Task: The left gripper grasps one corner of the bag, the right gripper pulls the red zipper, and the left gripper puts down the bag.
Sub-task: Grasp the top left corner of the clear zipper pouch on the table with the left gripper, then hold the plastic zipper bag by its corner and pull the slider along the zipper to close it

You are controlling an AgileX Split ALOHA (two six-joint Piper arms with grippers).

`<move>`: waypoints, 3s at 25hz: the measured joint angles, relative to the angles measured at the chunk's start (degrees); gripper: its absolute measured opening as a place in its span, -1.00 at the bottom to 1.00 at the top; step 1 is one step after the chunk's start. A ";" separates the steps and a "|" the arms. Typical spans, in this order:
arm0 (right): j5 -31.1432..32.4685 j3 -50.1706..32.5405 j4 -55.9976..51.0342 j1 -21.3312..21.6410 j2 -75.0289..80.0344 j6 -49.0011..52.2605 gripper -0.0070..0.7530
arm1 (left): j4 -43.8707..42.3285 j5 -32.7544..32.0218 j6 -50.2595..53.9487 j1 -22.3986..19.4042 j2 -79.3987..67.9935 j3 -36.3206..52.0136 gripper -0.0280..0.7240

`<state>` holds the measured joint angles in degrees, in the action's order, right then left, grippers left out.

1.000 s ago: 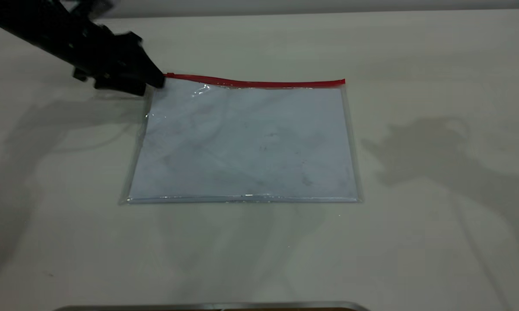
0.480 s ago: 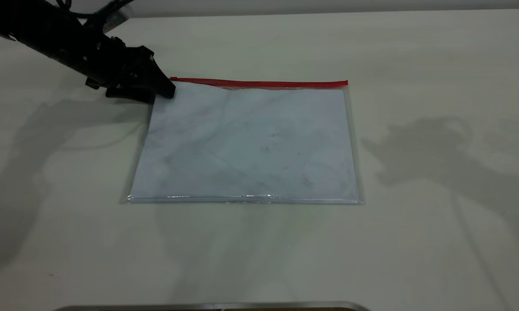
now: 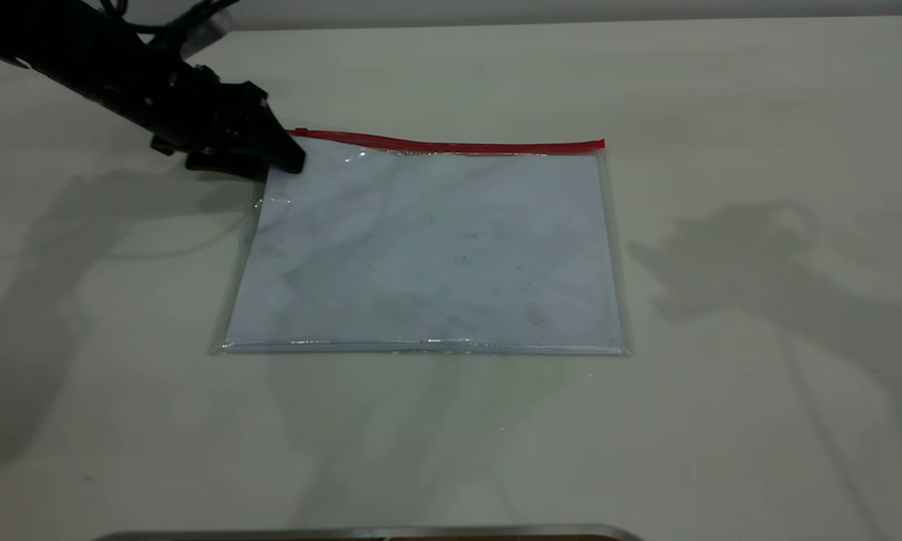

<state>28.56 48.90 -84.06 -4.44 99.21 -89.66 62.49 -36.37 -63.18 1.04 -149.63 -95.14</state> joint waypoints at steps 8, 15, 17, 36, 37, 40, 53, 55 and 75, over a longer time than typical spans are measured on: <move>0.96 0.00 -1.55 0.00 0.91 -0.05 0.48 | 6.40 -3.96 -6.74 0.61 -0.22 0.00 0.40; 1.33 1.03 -13.84 -0.49 2.15 -13.78 0.40 | 6.48 -6.82 -12.66 1.46 -0.22 0.00 -0.48; 1.74 2.77 -16.36 -1.59 4.00 -19.87 0.35 | 6.53 -6.82 -16.45 2.29 -0.22 0.00 -0.75; 11.43 35.30 -17.12 -12.26 33.44 -25.57 0.07 | 2.76 -12.35 -52.57 5.11 6.38 0.00 -0.79; 11.74 36.22 -17.05 -12.83 34.29 -25.29 0.08 | 2.25 -12.35 -52.89 5.11 6.77 0.00 -0.79; 12.14 38.63 -16.89 -14.45 36.96 -24.84 0.13 | 0.68 -12.31 -53.31 5.11 7.53 0.00 -0.79; 12.14 44.52 -17.01 -19.28 44.02 -22.83 0.20 | -1.34 -10.49 -53.62 5.11 8.09 0.00 -0.79; 11.37 44.52 -16.95 -19.66 44.34 -22.83 0.20 | -1.34 -10.44 -53.62 5.16 8.09 0.00 -0.79; 9.26 45.10 -17.13 -21.25 45.77 -23.94 0.18 | -1.97 -9.00 -53.84 7.27 8.09 0.00 -0.79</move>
<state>37.83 94.01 -101.19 -25.69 144.98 -113.61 60.52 -45.37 -117.02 8.31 -141.54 -95.14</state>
